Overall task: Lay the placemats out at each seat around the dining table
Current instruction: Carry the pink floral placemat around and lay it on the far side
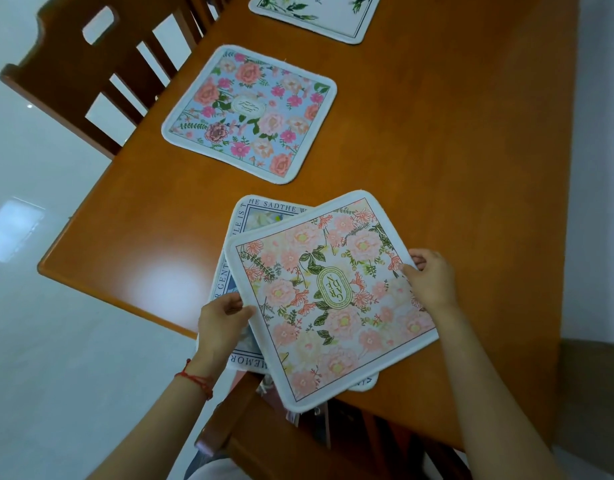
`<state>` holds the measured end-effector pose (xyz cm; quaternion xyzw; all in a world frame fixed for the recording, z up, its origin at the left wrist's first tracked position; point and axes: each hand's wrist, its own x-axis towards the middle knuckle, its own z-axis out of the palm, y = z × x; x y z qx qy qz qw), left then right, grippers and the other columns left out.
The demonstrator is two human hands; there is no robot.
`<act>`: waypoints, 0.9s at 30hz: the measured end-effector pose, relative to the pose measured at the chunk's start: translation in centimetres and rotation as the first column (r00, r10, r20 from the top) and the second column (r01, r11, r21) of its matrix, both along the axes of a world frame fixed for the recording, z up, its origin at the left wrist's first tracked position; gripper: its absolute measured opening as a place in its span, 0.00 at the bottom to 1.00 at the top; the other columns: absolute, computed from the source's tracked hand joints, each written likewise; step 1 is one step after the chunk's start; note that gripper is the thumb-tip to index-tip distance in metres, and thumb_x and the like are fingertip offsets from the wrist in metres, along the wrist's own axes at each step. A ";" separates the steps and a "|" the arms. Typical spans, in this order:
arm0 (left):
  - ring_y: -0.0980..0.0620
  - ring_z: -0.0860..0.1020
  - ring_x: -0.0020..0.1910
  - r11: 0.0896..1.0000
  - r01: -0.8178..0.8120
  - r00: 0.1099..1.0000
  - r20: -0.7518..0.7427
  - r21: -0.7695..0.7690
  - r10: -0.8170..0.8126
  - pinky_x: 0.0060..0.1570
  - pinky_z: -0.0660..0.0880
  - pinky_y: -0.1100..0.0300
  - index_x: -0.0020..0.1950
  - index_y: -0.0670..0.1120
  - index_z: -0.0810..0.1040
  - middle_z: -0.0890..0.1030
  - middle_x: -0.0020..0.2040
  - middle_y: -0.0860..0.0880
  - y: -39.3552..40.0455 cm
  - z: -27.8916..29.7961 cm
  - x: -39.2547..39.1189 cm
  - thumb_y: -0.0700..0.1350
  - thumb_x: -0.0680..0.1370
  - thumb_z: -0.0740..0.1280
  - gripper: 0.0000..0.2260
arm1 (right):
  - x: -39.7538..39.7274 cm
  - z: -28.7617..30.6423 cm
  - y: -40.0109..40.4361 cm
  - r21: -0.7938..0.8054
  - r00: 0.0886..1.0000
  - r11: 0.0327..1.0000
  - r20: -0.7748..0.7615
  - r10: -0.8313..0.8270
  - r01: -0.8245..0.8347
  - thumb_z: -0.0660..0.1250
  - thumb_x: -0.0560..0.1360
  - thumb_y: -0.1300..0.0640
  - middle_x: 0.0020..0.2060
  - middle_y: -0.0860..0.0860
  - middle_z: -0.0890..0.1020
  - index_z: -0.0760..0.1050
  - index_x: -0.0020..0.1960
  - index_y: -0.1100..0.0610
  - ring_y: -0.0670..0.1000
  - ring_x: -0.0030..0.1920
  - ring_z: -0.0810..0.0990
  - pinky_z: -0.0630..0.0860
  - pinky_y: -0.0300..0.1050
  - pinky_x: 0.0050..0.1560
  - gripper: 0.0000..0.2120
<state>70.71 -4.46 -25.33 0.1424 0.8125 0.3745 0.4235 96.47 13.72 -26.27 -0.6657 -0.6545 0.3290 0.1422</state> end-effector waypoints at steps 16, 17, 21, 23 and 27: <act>0.52 0.78 0.36 0.984 -0.085 0.996 0.051 0.155 0.078 0.31 0.76 0.70 0.49 0.40 0.79 0.80 0.39 0.46 2.0 2.0 -1.6 0.31 0.72 0.67 0.08 | 0.5 1.8 -1.8 -0.075 0.966 0.980 -0.168 -0.195 0.184 0.70 0.71 0.65 0.42 0.54 0.78 0.77 0.53 0.64 0.52 0.43 0.77 0.74 0.43 0.43 0.12; 0.51 0.78 0.36 0.984 -0.080 0.996 0.053 0.161 0.072 0.31 0.77 0.71 0.50 0.38 0.79 0.80 0.40 0.45 2.2 2.2 -2.0 0.31 0.72 0.67 0.08 | 0.4 1.9 -2.0 -0.083 0.962 0.976 -0.175 -0.211 0.199 0.70 0.70 0.64 0.43 0.55 0.79 0.77 0.53 0.64 0.52 0.43 0.77 0.74 0.44 0.44 0.12; 0.50 0.79 0.36 0.981 -0.044 0.997 0.077 0.190 0.030 0.32 0.78 0.68 0.52 0.38 0.79 0.81 0.42 0.44 3.4 3.0 -3.7 0.33 0.73 0.67 0.09 | 0.1 3.2 -2.7 -0.112 0.936 0.959 -0.215 -0.279 0.261 0.71 0.70 0.64 0.45 0.57 0.80 0.77 0.52 0.62 0.56 0.44 0.80 0.78 0.48 0.44 0.11; 0.50 0.79 0.37 0.976 -0.022 0.998 0.069 0.215 0.008 0.32 0.77 0.69 0.52 0.40 0.79 0.81 0.41 0.46 4.1 3.6 -4.5 0.34 0.73 0.67 0.09 | -0.2 4.2 -3.2 -0.123 0.922 0.950 -0.234 -0.309 0.287 0.71 0.70 0.64 0.45 0.56 0.81 0.77 0.52 0.61 0.56 0.43 0.81 0.79 0.47 0.42 0.11; 0.51 0.80 0.38 0.957 0.090 0.995 0.010 0.275 -0.097 0.31 0.77 0.69 0.49 0.41 0.78 0.80 0.40 0.48 5.4 5.4 -5.8 0.34 0.74 0.66 0.07 | -1.0 6.6 -4.7 -0.126 0.888 0.932 -0.283 -0.363 0.341 0.71 0.70 0.65 0.43 0.55 0.80 0.77 0.51 0.62 0.55 0.41 0.81 0.78 0.48 0.40 0.10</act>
